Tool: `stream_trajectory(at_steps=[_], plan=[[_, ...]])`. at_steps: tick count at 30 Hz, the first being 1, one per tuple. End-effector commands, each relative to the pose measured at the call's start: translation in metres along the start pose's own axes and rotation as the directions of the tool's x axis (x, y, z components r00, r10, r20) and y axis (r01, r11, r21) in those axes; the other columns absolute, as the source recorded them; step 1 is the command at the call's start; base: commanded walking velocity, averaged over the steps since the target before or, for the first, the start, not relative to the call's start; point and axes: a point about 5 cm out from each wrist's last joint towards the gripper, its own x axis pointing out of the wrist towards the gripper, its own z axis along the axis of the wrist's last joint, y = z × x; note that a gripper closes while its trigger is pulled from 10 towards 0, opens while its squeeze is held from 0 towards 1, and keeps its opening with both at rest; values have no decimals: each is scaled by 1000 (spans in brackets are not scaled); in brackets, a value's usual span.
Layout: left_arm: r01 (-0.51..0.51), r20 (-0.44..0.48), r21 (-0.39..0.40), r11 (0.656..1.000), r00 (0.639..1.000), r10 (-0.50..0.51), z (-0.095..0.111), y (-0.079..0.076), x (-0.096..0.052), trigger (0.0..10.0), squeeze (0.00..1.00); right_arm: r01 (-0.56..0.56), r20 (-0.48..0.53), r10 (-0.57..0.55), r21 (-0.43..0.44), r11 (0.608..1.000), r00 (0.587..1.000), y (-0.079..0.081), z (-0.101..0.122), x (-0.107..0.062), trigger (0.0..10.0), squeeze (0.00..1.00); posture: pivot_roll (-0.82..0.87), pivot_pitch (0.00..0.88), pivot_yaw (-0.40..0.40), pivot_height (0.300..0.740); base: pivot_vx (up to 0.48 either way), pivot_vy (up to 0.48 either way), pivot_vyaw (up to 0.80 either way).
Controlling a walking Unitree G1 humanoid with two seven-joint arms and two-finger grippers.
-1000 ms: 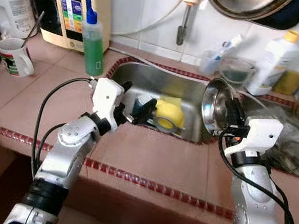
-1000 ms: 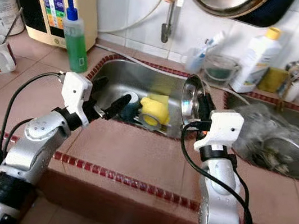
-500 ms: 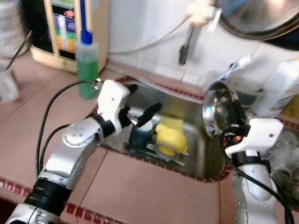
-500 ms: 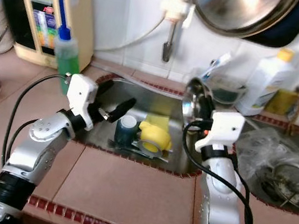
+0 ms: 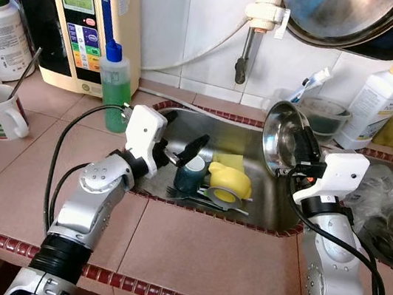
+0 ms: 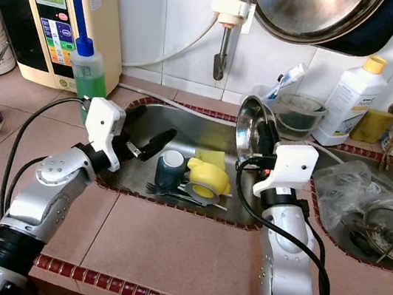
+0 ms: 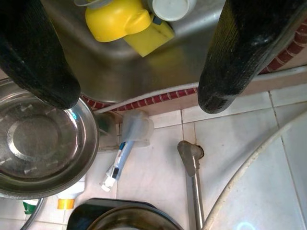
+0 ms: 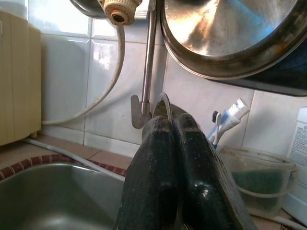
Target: Kitchen organization
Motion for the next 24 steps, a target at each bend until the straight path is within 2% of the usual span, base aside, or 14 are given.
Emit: stream_trajectory(at_steps=[1,14,19,24], plan=[[7,-4,15,1000,1000,-7,2,-1,0,10000,0,-1,8,1,2,1000,1000,0,2,0,10000,0,-46,0,-9,740,0,0,0],[58,-37,45,997,998,-57,0,-7,-3,10000,0,0,-31,1,39,999,1000,-3,-5,-2,10000,0,-46,0,-1,740,0,0,0],[104,-71,76,992,993,-99,-3,-13,-6,10000,0,-23,-52,30,132,991,998,-5,-8,-3,10000,0,-43,0,4,740,0,0,0],[143,-112,69,987,985,-135,-6,-18,-10,10000,0,-71,-74,91,239,968,993,0,-11,-7,10000,0,-41,0,7,740,0,0,0]])
